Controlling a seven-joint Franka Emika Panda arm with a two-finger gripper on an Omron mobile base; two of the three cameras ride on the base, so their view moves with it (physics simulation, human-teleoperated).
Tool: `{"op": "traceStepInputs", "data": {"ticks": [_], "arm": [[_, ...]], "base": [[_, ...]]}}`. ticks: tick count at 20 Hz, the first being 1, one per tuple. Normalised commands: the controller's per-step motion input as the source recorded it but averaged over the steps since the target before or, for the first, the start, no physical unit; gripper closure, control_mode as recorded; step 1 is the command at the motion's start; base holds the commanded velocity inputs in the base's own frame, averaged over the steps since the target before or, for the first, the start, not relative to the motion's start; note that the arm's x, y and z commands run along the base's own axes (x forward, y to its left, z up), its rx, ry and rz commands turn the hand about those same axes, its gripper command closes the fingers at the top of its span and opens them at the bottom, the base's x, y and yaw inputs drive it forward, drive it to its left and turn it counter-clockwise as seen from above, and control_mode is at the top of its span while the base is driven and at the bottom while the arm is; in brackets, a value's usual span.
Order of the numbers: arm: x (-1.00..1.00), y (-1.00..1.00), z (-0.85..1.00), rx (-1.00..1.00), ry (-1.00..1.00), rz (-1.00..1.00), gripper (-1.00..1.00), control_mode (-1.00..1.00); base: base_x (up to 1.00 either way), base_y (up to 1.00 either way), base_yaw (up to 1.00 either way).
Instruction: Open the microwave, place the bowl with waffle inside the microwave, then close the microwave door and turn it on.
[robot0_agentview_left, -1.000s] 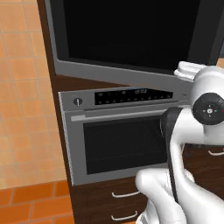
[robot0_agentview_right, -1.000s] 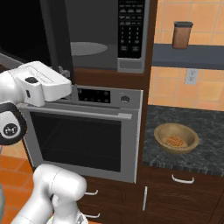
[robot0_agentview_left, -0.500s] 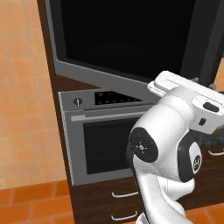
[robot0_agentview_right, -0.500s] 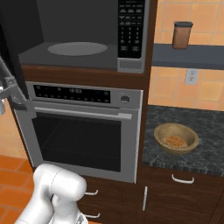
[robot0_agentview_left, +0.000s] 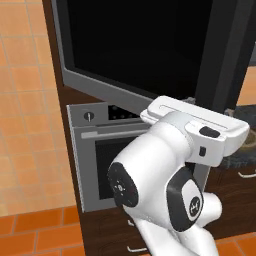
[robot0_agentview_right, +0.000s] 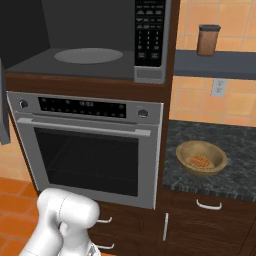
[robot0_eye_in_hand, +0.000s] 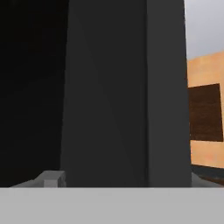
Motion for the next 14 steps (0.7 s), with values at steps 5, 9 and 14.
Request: {"op": "traceStepInputs", "data": {"ticks": [5, 9, 14], "arm": [[-0.21, 0.01, 0.07, 0.00, 0.01, -0.03, -1.00, -1.00], [-0.58, -0.02, 0.24, 0.00, 0.00, -0.24, -1.00, -1.00], [-0.42, 0.00, 0.24, -0.02, 0.00, -0.09, -1.00, -1.00]], "base": [[0.00, 0.00, 0.00], [0.00, 0.00, 0.00], [0.00, 0.00, 0.00]]}}
